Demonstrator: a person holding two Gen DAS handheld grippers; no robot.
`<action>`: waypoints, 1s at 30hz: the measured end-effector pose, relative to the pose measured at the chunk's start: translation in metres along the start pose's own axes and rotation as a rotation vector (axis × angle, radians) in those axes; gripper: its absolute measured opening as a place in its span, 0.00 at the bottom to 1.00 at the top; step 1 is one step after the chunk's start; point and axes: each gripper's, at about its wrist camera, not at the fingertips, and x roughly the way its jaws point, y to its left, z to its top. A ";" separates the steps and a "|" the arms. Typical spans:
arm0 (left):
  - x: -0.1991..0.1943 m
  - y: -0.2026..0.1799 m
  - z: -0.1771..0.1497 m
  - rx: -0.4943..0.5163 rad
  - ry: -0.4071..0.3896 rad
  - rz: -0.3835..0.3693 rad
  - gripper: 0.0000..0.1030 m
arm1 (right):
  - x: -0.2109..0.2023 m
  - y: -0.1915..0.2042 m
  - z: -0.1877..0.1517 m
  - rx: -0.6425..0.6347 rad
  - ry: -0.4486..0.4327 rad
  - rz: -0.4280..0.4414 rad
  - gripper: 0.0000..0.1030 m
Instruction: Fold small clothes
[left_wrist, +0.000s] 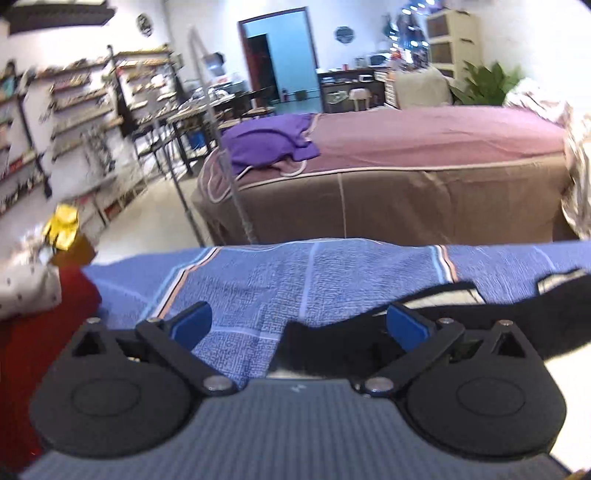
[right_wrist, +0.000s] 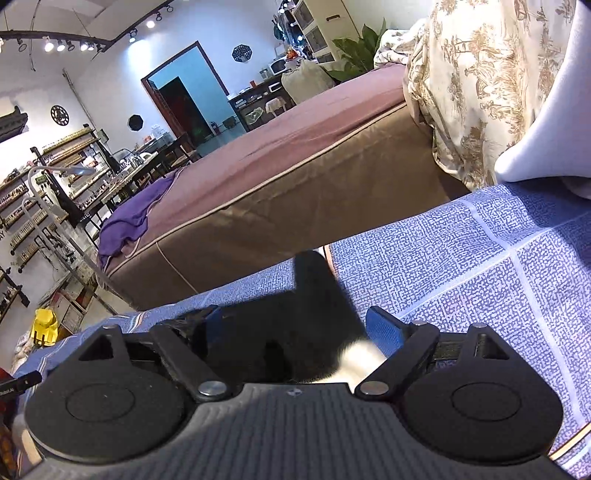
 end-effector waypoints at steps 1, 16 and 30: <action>-0.004 -0.005 0.000 0.022 -0.002 -0.006 1.00 | -0.003 0.001 -0.001 -0.007 -0.004 0.005 1.00; -0.029 -0.048 -0.026 0.130 0.110 -0.068 1.00 | -0.030 0.061 -0.055 -0.489 0.031 0.096 1.00; -0.033 -0.022 -0.102 -0.003 0.089 -0.138 1.00 | -0.016 0.053 -0.097 -0.489 0.157 0.025 1.00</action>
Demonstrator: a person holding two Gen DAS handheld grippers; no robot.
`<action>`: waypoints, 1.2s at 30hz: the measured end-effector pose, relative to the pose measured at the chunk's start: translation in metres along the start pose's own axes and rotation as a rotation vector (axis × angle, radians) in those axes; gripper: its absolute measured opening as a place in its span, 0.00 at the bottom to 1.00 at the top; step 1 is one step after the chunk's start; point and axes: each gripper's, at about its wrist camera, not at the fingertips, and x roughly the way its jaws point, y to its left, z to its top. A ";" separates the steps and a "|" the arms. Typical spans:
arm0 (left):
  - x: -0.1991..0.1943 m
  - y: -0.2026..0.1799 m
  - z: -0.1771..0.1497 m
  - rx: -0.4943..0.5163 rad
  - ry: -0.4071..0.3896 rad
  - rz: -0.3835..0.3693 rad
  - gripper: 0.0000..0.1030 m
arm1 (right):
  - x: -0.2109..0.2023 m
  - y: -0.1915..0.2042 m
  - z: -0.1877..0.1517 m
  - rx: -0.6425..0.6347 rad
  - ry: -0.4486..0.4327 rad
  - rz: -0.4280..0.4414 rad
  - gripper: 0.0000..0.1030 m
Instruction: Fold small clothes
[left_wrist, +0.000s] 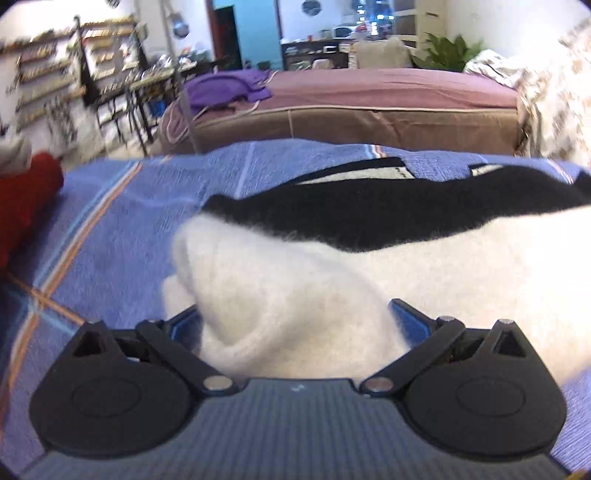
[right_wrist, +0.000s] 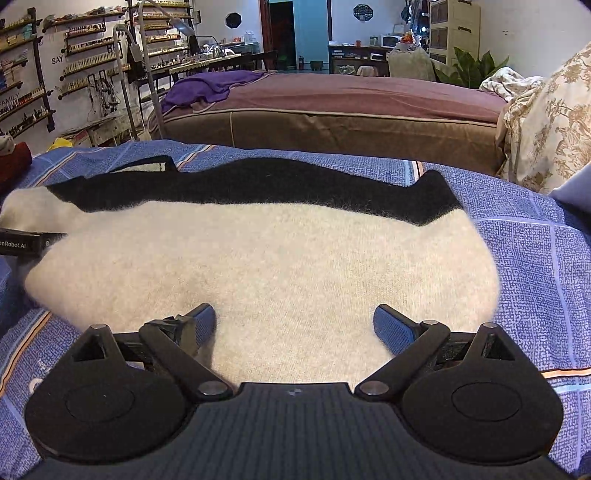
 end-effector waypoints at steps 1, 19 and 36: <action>0.000 0.000 0.001 -0.007 0.007 -0.002 1.00 | 0.000 0.000 -0.002 0.009 0.002 0.003 1.00; -0.098 -0.038 -0.027 0.183 -0.281 0.038 1.00 | -0.070 0.001 -0.047 0.085 -0.117 0.050 1.00; -0.066 -0.235 -0.084 0.911 -0.256 0.016 0.56 | -0.057 -0.063 -0.084 0.586 -0.027 0.127 1.00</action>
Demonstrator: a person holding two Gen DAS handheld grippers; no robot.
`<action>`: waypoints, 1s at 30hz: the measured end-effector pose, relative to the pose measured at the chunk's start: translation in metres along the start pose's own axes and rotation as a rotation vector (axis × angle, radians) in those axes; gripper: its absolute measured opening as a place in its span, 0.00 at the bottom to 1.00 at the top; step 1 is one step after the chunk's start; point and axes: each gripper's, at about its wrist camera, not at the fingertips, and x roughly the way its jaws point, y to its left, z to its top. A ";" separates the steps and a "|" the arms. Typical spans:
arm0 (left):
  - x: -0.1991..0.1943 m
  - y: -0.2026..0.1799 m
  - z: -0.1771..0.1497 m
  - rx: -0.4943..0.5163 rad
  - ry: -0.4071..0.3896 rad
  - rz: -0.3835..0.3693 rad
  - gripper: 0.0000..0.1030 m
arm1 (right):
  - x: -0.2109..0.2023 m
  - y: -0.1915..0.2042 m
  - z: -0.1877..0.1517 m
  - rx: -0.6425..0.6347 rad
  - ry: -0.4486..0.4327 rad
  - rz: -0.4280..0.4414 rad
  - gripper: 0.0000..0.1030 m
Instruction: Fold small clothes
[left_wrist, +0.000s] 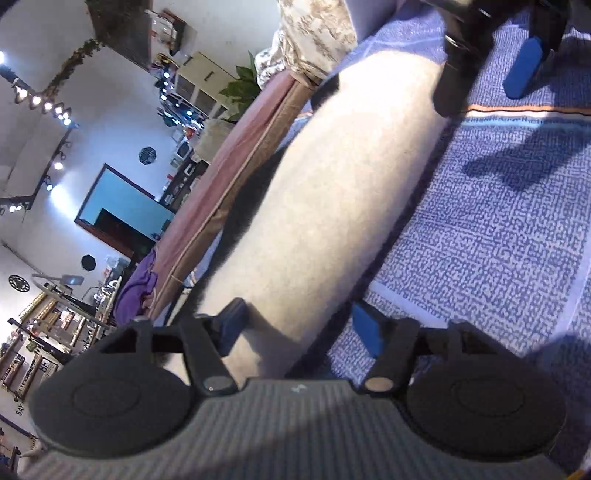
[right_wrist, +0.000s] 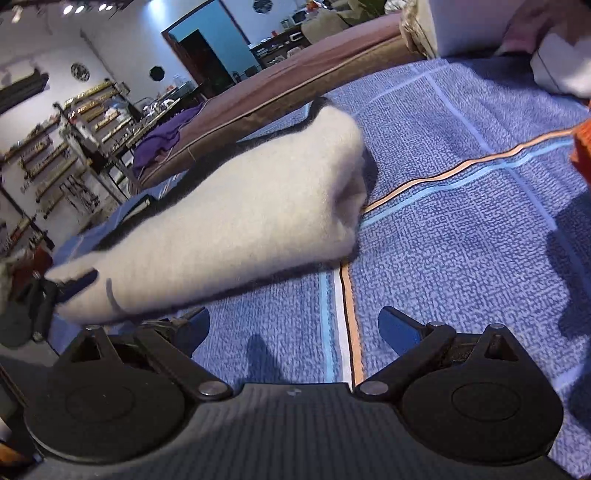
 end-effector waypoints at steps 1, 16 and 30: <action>0.005 -0.002 0.004 -0.001 -0.001 0.004 0.56 | 0.005 -0.003 0.007 0.031 -0.005 0.012 1.00; -0.023 0.079 -0.032 -0.219 -0.062 0.037 0.67 | 0.035 -0.002 0.039 0.103 -0.011 0.033 1.00; 0.014 -0.036 0.046 0.128 -0.129 -0.074 0.68 | 0.075 0.006 0.088 0.125 0.167 0.079 1.00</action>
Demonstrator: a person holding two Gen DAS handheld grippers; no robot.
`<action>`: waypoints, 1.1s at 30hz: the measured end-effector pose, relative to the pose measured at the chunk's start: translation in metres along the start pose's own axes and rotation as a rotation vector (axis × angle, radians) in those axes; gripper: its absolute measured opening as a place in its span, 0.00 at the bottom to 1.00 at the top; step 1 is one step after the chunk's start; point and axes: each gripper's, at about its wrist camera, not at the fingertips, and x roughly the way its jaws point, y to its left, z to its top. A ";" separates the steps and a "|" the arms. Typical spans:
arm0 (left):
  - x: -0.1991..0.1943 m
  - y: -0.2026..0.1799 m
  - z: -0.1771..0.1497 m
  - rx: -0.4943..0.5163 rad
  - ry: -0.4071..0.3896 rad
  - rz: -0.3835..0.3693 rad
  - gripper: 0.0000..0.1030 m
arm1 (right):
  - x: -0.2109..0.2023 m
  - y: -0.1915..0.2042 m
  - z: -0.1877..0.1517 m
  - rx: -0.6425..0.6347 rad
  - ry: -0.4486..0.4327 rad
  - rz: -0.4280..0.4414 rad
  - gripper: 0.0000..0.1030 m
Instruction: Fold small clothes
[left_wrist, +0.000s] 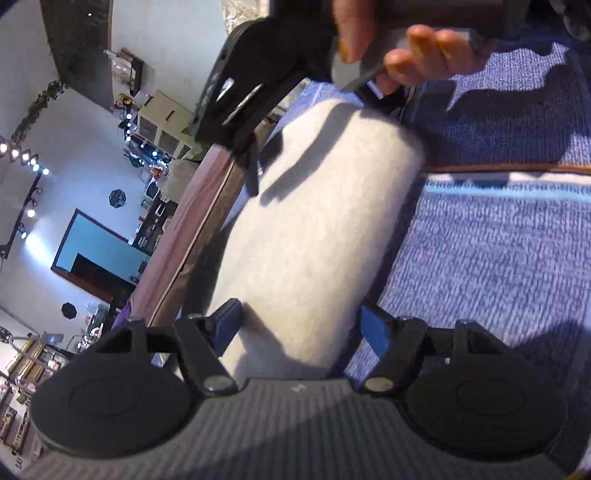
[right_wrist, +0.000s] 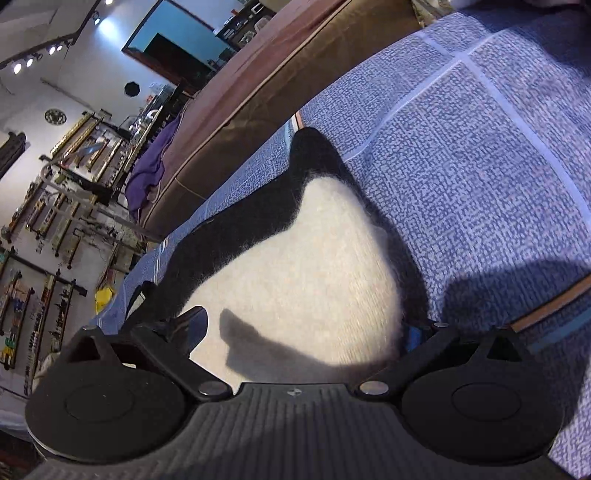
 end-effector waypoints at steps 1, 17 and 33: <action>0.003 -0.005 0.004 0.023 -0.016 0.005 0.68 | 0.001 0.000 0.004 -0.010 0.007 0.006 1.00; 0.052 -0.041 0.049 0.067 -0.008 0.009 0.38 | 0.012 0.005 0.028 -0.094 0.234 0.017 1.00; 0.064 0.020 0.044 -0.266 0.034 -0.136 0.26 | -0.004 -0.024 0.025 0.027 0.160 0.084 0.51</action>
